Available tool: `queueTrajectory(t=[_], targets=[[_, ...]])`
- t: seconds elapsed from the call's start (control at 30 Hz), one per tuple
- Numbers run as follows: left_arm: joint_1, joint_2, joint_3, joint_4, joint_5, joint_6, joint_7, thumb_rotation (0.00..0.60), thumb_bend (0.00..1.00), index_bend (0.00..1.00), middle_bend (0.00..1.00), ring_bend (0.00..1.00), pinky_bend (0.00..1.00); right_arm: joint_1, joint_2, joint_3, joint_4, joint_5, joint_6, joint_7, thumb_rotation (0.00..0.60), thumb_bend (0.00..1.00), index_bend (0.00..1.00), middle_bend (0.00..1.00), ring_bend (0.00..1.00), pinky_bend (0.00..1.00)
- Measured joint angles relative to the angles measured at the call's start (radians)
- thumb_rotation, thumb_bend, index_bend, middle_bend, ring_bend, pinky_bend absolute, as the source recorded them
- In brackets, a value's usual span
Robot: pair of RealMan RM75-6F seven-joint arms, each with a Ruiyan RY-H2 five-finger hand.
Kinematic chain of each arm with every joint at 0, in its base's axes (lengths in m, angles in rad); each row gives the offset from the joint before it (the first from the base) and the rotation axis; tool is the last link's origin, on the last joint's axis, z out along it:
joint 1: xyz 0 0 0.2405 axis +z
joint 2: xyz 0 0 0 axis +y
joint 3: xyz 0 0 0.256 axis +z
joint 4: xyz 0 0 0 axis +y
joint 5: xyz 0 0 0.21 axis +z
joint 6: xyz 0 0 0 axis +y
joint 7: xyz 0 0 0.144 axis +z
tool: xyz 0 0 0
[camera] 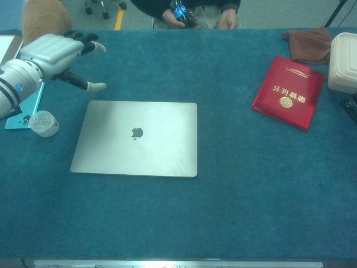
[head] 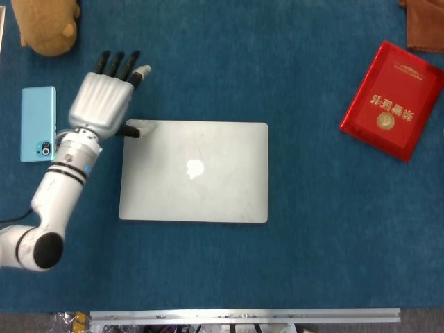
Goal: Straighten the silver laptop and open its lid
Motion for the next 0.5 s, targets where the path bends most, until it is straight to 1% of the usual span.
queueTrajectory(t=[0.03, 0.07, 0.1, 0.27, 0.4, 0.5], targets=[[0.013, 0.010, -0.001, -0.010, 0.022, 0.014, -0.019, 0.466, 0.17, 0.08, 0.00, 0.00, 0.00, -0.002, -0.001, -0.003, 0.003, -0.003, 0.000, 0.000, 0.600, 0.13, 0.00, 0.02, 0.00, 0.03], [0.027, 0.020, -0.001, -0.020, 0.044, 0.029, -0.040, 0.515, 0.17, 0.08, 0.00, 0.00, 0.00, -0.003, -0.001, -0.007, 0.005, -0.006, -0.001, 0.000, 0.600, 0.13, 0.00, 0.02, 0.00, 0.03], [0.045, 0.032, -0.001, -0.032, 0.074, 0.050, -0.069, 0.531, 0.17, 0.08, 0.00, 0.00, 0.00, -0.003, -0.002, -0.010, 0.007, -0.008, -0.002, 0.000, 0.600, 0.13, 0.00, 0.02, 0.00, 0.03], [0.119, 0.068, 0.013, -0.060, 0.207, 0.130, -0.165, 0.531, 0.17, 0.07, 0.00, 0.00, 0.00, -0.010, -0.008, -0.027, 0.016, -0.019, -0.010, 0.006, 0.600, 0.13, 0.00, 0.02, 0.00, 0.03], [0.195, 0.099, 0.044, -0.069, 0.331, 0.212, -0.224, 0.542, 0.17, 0.07, 0.00, 0.00, 0.00, -0.013, -0.011, -0.039, 0.020, -0.028, -0.017, 0.008, 0.600, 0.13, 0.00, 0.02, 0.00, 0.03], [0.253, 0.128, 0.066, -0.077, 0.396, 0.268, -0.273, 0.546, 0.17, 0.07, 0.00, 0.00, 0.00, -0.016, -0.011, -0.053, 0.023, -0.037, -0.026, 0.008, 0.600, 0.13, 0.00, 0.02, 0.00, 0.03]])
